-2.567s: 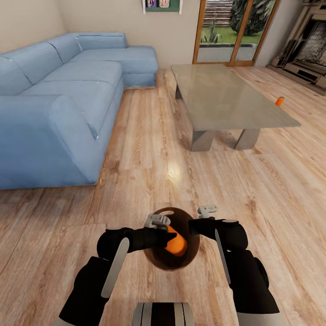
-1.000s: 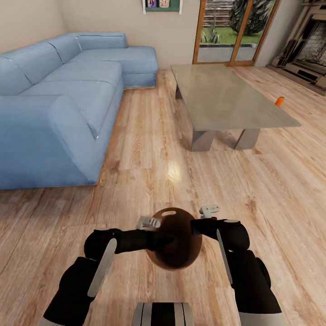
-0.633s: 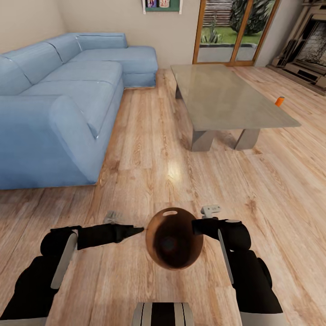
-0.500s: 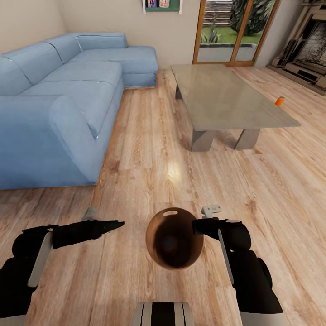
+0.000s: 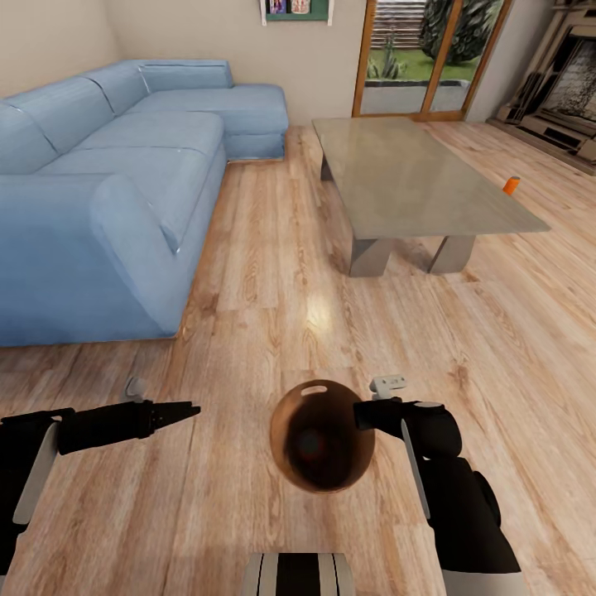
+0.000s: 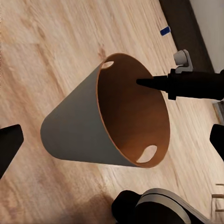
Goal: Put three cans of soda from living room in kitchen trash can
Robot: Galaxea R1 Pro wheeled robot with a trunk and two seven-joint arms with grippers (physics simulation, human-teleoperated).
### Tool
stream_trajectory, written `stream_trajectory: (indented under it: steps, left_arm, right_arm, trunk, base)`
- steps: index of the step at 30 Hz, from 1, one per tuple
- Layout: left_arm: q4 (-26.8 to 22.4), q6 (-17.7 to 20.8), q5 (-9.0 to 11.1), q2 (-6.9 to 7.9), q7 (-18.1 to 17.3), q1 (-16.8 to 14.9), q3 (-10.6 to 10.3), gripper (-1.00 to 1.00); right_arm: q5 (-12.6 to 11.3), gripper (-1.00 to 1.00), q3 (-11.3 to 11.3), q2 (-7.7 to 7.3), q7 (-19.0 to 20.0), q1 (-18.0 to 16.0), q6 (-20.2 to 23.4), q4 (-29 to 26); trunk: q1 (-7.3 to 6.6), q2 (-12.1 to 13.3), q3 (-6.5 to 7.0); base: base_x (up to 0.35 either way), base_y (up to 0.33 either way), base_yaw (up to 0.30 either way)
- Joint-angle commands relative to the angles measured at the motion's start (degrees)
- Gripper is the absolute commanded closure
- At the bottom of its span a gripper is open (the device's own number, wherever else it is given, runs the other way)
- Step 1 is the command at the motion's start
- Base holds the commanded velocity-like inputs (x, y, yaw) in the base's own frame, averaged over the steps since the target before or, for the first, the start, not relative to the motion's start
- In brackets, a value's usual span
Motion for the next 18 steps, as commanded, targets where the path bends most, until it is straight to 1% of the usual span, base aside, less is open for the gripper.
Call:
stream_trajectory:
  steps: [1, 6, 10, 14, 16, 18]
  left_arm:
    - [0.0, 0.0, -0.1, 0.00, 0.0, 0.0, 0.0, -1.00]
    - [0.0, 0.0, -0.4, -0.01, 0.4, 0.0, 0.0, -1.00]
    - [0.1, 0.0, -1.2, -0.01, 0.6, 0.0, 0.0, -1.00]
    - [0.1, -0.1, -1.5, -0.11, 0.6, 0.0, -0.1, -1.00]
    - [0.1, -0.1, -1.5, -0.15, 0.6, 0.0, -0.1, -1.00]
    - [0.1, -0.1, -1.5, -0.27, 0.6, 0.0, -0.1, -1.00]
  right_arm:
    - [-1.7, 1.00, 0.0, -0.01, 0.1, 0.0, 0.2, 0.0]
    - [-1.7, 1.00, 0.0, -0.05, 0.1, 0.0, 0.2, 0.0]
    - [-1.7, 1.00, 0.0, -0.03, 0.1, 0.0, 0.2, 0.0]
    - [-1.6, 1.00, 0.0, 0.03, 0.1, 0.0, 0.2, 0.0]
    - [-1.6, 1.00, 0.0, 0.07, 0.0, 0.0, 0.2, 0.0]
    - [-1.6, 1.00, 0.0, 0.11, -0.1, 0.0, 0.2, 0.0]
  trunk:
    - [-0.01, 0.0, 0.00]
    - [-0.01, 0.0, 0.00]
    - [-0.01, 0.0, 0.00]
    - [-0.01, 0.0, 0.00]
    - [-0.01, 0.0, 0.02]
    - [-0.01, 0.0, 0.08]
  base:
    - [0.000, 0.000, 0.000]
    - [0.000, 0.000, 0.000]
    - [0.000, 0.000, 0.000]
    - [0.000, 0.000, -0.002]
    - [0.000, 0.000, -0.075]
    - [0.000, 0.000, -0.208]
